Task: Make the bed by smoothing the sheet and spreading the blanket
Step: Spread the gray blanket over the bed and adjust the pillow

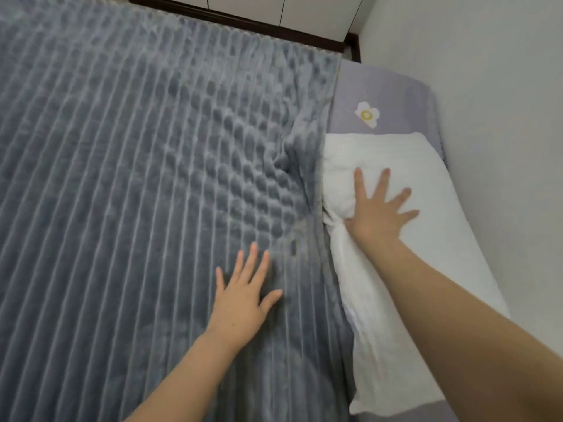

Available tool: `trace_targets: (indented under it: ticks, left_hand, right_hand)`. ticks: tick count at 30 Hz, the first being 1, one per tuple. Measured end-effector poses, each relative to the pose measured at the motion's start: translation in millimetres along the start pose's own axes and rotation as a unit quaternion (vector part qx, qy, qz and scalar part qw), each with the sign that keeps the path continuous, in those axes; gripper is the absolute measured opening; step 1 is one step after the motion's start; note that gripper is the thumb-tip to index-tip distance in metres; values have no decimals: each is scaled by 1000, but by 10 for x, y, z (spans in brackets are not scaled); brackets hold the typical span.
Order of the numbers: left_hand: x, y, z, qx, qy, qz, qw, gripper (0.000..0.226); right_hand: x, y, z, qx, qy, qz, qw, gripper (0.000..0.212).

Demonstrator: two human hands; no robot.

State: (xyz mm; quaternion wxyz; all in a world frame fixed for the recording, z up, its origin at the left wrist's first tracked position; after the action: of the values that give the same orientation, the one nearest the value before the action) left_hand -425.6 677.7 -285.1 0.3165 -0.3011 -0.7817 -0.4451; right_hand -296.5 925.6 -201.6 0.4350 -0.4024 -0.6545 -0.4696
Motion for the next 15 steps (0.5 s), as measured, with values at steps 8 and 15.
trace_targets:
  ticks: [8,15]
  left_hand:
    - [-517,862,603,-2,-140,-94,986,74]
    - [-1005,1388,811,-55,-209,3,976,76]
  right_hand:
    - [333,1501,486,-84,117,90,985,73]
    - [617,1913,518,-31,210,231,949,57]
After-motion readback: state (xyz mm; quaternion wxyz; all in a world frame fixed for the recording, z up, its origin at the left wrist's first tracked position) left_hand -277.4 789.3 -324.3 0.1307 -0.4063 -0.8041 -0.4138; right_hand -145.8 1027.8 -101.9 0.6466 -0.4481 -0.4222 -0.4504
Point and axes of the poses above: each hand's wrist, its own z-axis towards the middle knuckle, its own x-axis out of the back of the hand, y = z × x, the point moved 9 cm from there along z, towards the middle knuckle
